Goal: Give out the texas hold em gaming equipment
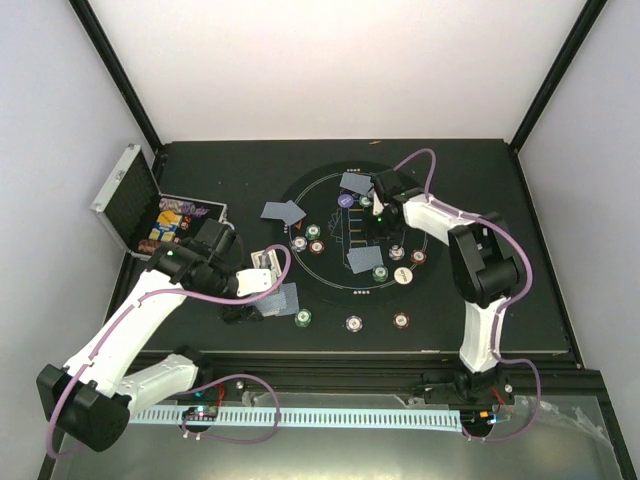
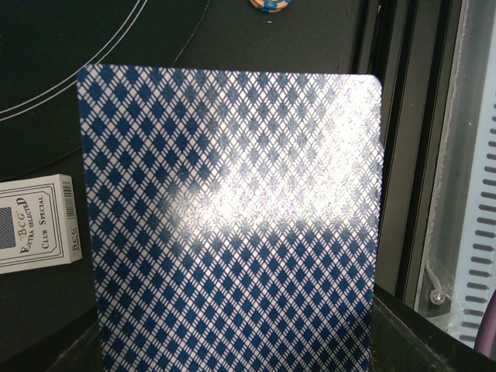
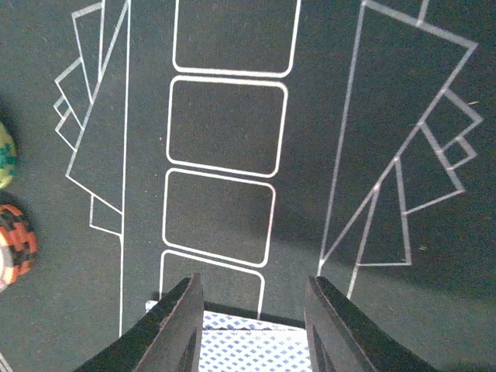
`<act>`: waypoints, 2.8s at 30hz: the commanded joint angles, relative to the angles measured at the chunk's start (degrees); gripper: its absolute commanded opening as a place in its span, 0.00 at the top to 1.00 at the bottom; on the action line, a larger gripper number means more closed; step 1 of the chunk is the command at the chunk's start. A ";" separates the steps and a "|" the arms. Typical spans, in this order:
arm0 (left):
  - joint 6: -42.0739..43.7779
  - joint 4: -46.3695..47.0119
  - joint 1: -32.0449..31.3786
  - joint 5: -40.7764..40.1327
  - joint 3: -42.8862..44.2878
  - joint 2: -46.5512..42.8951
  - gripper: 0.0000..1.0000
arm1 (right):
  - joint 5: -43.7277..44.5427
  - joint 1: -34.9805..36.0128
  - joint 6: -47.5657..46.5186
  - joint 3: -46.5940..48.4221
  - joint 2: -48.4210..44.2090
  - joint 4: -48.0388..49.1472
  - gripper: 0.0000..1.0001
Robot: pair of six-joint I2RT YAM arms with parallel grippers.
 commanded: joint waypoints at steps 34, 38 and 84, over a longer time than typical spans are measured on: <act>0.40 -0.97 0.11 0.92 2.43 -1.25 0.99 | 0.71 11.22 8.85 -19.67 -7.20 10.58 0.70; 0.40 -0.98 0.06 0.89 2.50 -1.28 0.99 | -0.21 12.16 9.07 -20.70 -8.87 10.70 0.70; 0.54 -1.06 0.06 0.95 3.07 -0.33 0.99 | -27.21 35.36 40.62 -22.81 -16.25 53.52 0.23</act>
